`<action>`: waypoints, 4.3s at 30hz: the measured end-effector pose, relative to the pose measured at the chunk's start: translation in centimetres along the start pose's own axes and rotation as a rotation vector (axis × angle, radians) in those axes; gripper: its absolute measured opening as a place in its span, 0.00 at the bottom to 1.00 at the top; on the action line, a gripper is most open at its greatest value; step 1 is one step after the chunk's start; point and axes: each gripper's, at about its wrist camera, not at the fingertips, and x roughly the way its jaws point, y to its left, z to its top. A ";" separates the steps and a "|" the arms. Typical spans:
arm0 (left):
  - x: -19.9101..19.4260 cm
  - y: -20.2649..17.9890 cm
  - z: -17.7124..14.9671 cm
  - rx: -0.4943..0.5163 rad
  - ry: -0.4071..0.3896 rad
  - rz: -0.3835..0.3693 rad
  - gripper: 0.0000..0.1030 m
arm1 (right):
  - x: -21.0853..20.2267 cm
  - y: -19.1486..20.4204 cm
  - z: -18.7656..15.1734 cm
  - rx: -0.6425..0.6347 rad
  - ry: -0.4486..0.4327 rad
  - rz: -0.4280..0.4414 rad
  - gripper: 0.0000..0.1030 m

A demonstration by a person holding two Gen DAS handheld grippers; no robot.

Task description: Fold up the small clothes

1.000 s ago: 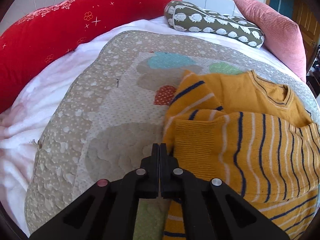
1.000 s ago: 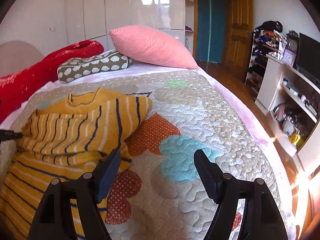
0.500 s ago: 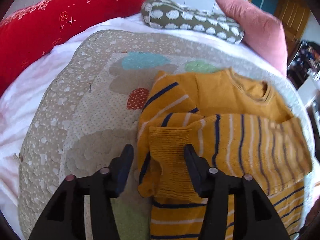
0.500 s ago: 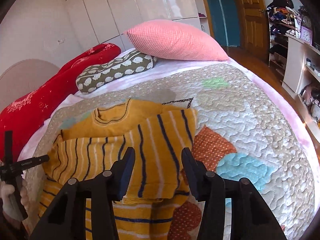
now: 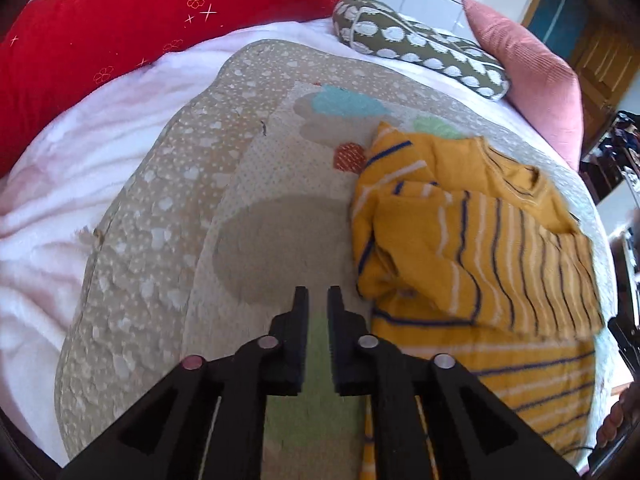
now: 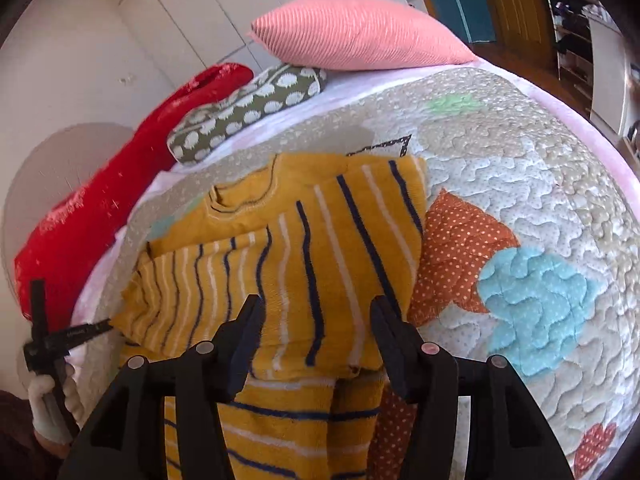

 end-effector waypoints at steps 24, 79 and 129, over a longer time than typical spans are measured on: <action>-8.2 -0.3 -20.1 -0.057 0.040 -0.308 0.51 | -26.2 -6.0 -17.6 -0.204 -0.096 -0.238 0.61; -10.1 -3.0 -26.4 0.022 0.116 -0.338 0.08 | -14.2 2.4 -27.2 -0.179 0.302 0.200 0.20; -1.8 -10.3 -2.1 0.101 0.006 -0.335 0.49 | -7.3 8.2 -5.1 -0.399 0.019 0.022 0.53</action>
